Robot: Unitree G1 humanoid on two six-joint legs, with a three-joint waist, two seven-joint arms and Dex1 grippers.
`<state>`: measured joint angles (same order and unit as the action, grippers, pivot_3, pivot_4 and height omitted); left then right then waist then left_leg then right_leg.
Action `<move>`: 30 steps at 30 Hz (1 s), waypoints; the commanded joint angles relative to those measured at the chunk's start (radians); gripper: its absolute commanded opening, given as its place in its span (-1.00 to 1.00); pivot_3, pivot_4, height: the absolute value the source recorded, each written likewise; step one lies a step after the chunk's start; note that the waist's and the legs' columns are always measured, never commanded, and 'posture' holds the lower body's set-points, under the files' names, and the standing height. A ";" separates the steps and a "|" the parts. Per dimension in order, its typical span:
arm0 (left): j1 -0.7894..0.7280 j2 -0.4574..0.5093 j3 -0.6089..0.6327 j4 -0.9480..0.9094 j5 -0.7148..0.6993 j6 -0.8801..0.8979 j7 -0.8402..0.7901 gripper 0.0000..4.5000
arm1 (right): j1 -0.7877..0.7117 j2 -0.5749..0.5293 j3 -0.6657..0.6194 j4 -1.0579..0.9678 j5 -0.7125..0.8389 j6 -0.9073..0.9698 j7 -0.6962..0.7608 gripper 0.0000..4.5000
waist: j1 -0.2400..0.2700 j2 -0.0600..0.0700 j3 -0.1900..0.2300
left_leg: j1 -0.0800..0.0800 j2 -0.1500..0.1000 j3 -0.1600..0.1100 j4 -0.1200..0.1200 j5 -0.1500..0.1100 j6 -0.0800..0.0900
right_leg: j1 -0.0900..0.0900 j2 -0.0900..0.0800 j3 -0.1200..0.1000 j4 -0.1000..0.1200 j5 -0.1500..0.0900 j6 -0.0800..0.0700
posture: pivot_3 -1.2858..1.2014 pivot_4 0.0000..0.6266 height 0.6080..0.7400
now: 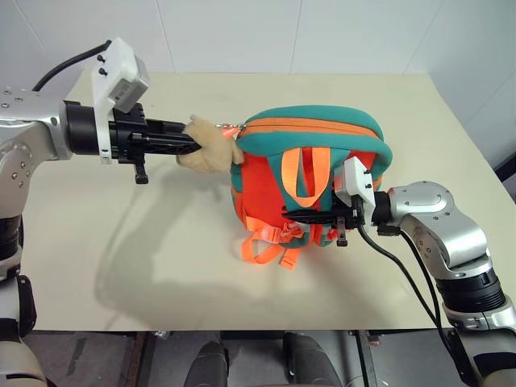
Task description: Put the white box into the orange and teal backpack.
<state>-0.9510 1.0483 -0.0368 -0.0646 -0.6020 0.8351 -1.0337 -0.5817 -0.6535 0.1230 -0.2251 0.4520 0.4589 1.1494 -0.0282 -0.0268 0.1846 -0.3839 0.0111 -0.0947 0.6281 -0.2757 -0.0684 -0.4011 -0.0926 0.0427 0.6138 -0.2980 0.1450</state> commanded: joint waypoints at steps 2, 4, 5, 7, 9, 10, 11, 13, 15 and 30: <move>-0.030 0.032 0.004 0.083 0.084 -0.061 -0.049 -0.90 | 0.009 -0.011 -0.022 -0.032 0.011 -0.006 -0.004 -0.77 | 0.000 0.000 0.000 | 0.000 0.000 0.000 0.000 0.000 0.000 | 0.000 0.000 0.000 0.001 0.000 0.000 | 0.03 -0.52 1.00; -0.021 0.038 -0.010 0.105 0.109 -0.075 -0.071 -0.90 | 0.011 -0.012 -0.023 -0.035 0.012 -0.005 -0.006 -0.77 | -0.003 0.000 0.000 | 0.000 0.000 0.000 0.000 0.000 0.001 | 0.000 0.000 0.000 0.000 0.000 0.000 | 0.03 -0.52 1.00; -0.011 0.042 -0.019 0.115 0.121 -0.081 -0.085 -0.90 | 0.012 -0.012 -0.023 -0.037 0.013 -0.004 -0.007 -0.77 | -0.004 0.000 0.000 | 0.000 0.000 0.000 0.000 -0.001 0.001 | -0.001 0.000 0.000 0.001 0.000 0.000 | 0.03 -0.52 1.00; 0.023 0.057 -0.048 0.143 0.157 -0.103 -0.121 -0.90 | 0.014 -0.013 -0.025 -0.039 0.014 -0.003 -0.007 -0.77 | -0.006 0.000 0.000 | -0.001 0.001 0.001 0.000 -0.001 0.001 | -0.001 0.000 0.000 0.001 0.000 0.000 | 0.03 -0.52 1.00; 0.051 0.062 -0.066 0.169 0.181 -0.124 -0.146 -0.90 | 0.016 -0.014 -0.025 -0.042 0.014 -0.002 -0.009 -0.77 | -0.006 0.000 0.000 | -0.001 0.001 0.001 -0.001 -0.001 0.001 | -0.002 0.000 0.000 0.002 0.000 0.000 | 0.03 -0.52 1.00; 0.059 0.057 -0.071 0.182 0.192 -0.130 -0.152 -0.90 | 0.017 -0.015 -0.026 -0.043 0.015 -0.002 -0.009 -0.77 | -0.005 0.000 0.000 | -0.001 0.001 0.001 0.000 -0.001 0.001 | -0.002 0.000 0.000 0.002 0.000 0.000 | 0.03 -0.52 1.00; 0.067 0.054 -0.077 0.191 0.201 -0.136 -0.160 -0.90 | 0.019 -0.015 -0.026 -0.045 0.015 -0.002 -0.009 -0.77 | -0.004 0.000 0.000 | -0.001 0.001 0.001 0.000 -0.001 0.002 | -0.003 0.000 0.000 0.003 0.000 0.000 | 0.03 -0.52 1.00; 0.081 0.047 -0.083 0.196 0.209 -0.143 -0.174 -0.90 | 0.022 -0.016 -0.027 -0.049 0.016 -0.002 -0.010 -0.77 | -0.002 0.000 0.000 | -0.001 0.001 0.001 0.001 -0.001 0.002 | -0.003 0.000 0.000 0.004 0.000 0.000 | 0.03 -0.52 1.00; 0.092 0.040 -0.093 0.196 0.213 -0.146 -0.189 -0.90 | 0.025 -0.016 -0.028 -0.052 0.017 -0.003 -0.011 -0.77 | -0.001 0.000 0.000 | -0.001 0.001 0.001 0.001 -0.001 0.002 | -0.003 0.000 0.000 0.004 0.000 0.000 | 0.03 -0.52 1.00; 0.072 -0.083 -0.168 0.232 0.293 -0.170 -0.237 -0.90 | 0.036 -0.040 -0.025 -0.082 0.047 0.059 0.004 -0.77 | -0.001 0.000 0.000 | -0.001 0.001 0.001 0.001 -0.001 0.002 | -0.003 0.000 0.000 0.004 0.000 0.000 | 0.03 -0.52 1.00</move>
<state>-0.8637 0.9626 -0.2033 0.1692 -0.3308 0.6584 -1.2605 -0.5467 -0.6774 0.1217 -0.2720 0.4770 0.5106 1.1483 -0.0289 -0.0267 0.1846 -0.3851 0.0116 -0.0936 0.6292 -0.2768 -0.0664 -0.4038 -0.0925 0.0430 0.6182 -0.2983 0.1448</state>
